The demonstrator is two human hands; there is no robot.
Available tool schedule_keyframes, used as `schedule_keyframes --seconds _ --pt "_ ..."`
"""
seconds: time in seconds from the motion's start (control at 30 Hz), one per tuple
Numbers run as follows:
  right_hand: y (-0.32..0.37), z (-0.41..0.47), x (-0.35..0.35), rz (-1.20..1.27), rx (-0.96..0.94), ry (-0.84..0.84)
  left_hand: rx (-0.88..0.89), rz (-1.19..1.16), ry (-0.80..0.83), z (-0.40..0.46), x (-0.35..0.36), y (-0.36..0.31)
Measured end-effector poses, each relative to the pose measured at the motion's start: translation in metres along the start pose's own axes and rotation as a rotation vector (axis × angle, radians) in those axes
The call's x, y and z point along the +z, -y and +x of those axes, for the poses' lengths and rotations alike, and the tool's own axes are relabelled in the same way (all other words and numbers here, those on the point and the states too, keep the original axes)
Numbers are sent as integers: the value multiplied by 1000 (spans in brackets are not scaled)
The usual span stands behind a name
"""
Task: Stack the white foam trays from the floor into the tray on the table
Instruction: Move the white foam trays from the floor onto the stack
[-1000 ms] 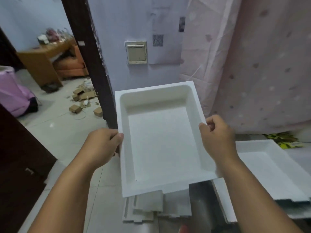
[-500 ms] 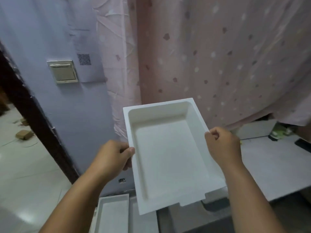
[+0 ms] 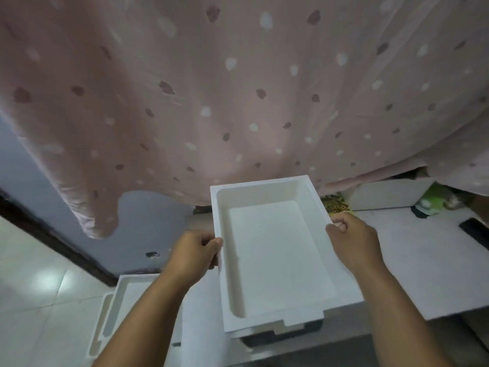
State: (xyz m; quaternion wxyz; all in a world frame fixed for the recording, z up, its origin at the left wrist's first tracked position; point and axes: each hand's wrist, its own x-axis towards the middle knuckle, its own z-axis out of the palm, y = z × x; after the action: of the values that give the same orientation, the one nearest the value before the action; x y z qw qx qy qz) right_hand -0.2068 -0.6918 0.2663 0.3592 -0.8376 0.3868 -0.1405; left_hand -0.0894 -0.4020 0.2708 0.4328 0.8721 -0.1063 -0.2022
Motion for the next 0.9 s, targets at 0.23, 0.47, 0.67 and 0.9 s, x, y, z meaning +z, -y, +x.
schedule_keyframes --seconds 0.23,0.47,0.67,0.9 --pt "-32 24 29 -36 67 153 -134 158 -30 21 31 16" --pt "-45 26 47 -173 41 203 -243 209 23 23 42 36" --pt "-56 25 54 -233 56 220 -228 218 20 30 46 37" --pt "-63 28 51 -238 88 200 -244 243 51 37 61 41"
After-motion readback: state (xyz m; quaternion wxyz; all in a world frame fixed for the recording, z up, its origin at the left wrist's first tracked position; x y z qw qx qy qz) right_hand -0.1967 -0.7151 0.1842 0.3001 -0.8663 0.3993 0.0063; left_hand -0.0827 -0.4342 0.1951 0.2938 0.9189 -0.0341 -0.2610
